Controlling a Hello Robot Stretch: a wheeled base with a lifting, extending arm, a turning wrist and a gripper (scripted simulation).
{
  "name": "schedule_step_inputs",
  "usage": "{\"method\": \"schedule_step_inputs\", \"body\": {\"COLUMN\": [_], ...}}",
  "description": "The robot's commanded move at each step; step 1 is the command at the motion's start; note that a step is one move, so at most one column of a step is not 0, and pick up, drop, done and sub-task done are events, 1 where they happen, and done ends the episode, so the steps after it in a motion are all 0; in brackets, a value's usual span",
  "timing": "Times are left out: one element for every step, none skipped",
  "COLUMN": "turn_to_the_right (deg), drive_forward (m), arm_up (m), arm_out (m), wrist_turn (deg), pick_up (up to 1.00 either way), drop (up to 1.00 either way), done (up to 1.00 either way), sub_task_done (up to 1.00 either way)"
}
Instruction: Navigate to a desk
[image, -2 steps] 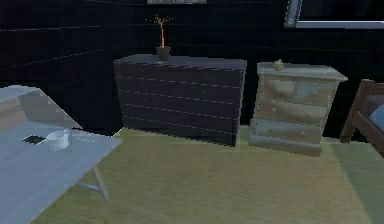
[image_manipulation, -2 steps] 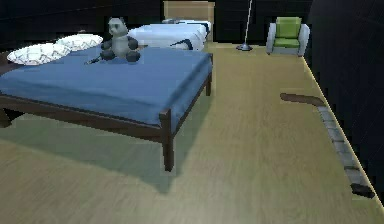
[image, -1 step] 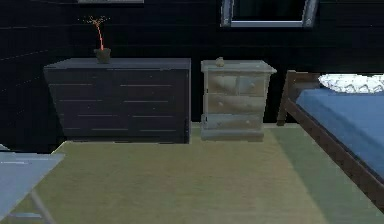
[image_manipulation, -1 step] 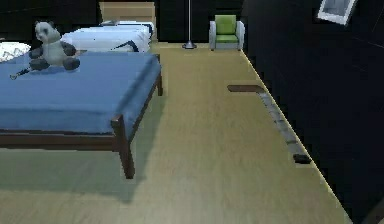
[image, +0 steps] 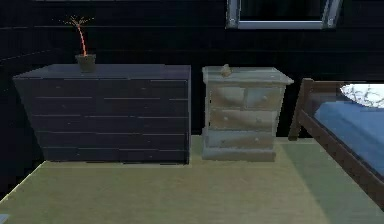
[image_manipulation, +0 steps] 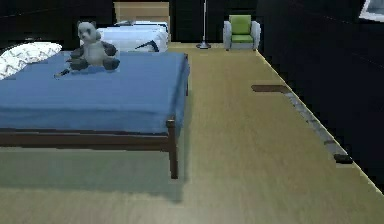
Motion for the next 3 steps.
{"method": "schedule_step_inputs", "body": {"turn_to_the_right": [-45.0,-33.0,0.0], "drive_forward": [0.00,0.00,0.00], "arm_up": [0.00,0.00,0.00], "arm_out": [0.00,0.00,0.00], "wrist_turn": [0.0,0.0,0.0], "pick_up": [0.00,0.00,0.00], "drop": [0.00,0.00,0.00], "done": [0.00,0.00,1.00], "sub_task_done": [0.00,0.00,0.00]}}
